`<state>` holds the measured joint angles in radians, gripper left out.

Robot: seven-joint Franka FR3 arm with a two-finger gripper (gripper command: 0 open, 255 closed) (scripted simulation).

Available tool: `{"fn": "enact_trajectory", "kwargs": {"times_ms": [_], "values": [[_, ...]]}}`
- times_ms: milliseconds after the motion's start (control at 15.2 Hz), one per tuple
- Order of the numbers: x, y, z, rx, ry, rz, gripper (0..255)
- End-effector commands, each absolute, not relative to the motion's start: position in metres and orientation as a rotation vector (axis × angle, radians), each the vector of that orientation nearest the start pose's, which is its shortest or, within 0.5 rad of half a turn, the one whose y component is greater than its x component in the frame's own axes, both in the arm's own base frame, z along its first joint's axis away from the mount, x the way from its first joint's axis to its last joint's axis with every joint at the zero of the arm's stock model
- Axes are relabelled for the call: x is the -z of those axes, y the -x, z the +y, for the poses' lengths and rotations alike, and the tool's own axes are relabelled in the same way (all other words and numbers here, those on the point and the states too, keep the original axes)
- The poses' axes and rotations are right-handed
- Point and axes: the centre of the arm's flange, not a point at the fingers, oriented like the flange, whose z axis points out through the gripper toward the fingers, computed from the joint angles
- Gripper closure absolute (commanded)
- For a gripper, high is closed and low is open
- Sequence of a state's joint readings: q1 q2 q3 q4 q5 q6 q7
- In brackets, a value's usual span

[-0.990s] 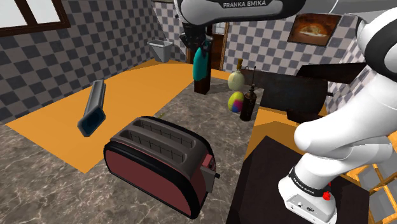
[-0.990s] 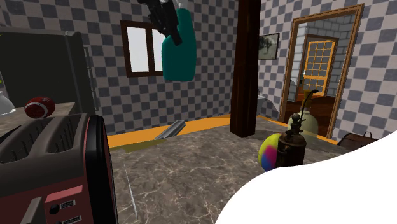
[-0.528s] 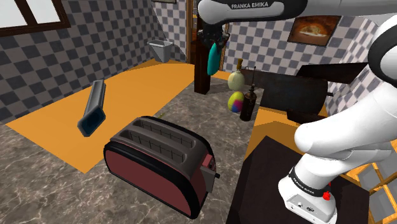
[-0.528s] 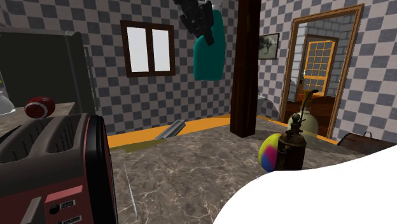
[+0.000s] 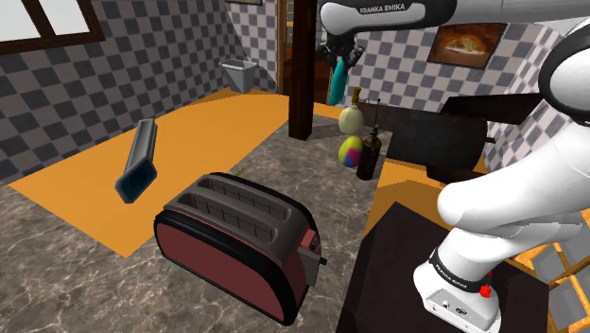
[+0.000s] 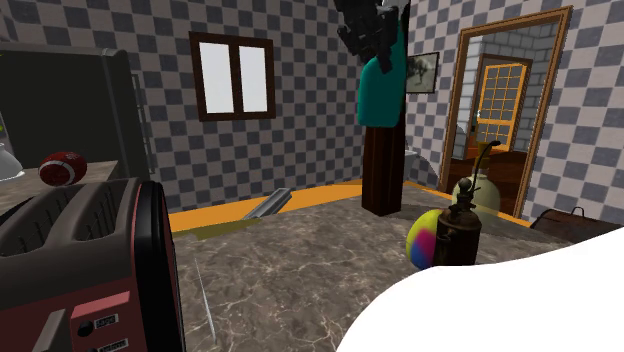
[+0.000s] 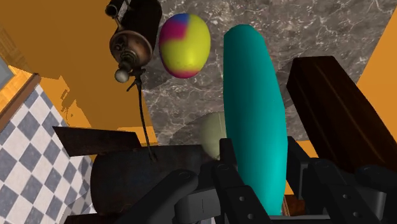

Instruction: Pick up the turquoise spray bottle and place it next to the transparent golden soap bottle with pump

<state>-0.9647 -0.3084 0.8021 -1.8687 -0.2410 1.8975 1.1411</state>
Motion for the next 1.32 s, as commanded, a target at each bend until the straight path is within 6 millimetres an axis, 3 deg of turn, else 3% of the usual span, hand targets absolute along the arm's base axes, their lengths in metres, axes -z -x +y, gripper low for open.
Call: {"fn": "enact_trajectory", "kwargs": {"times_ms": [0,1254], "values": [[-0.630,-0.509,-0.073,0.726,2.722,1.962,255],[-0.630,-0.494,-0.323,0.726,2.722,1.962,255]]}}
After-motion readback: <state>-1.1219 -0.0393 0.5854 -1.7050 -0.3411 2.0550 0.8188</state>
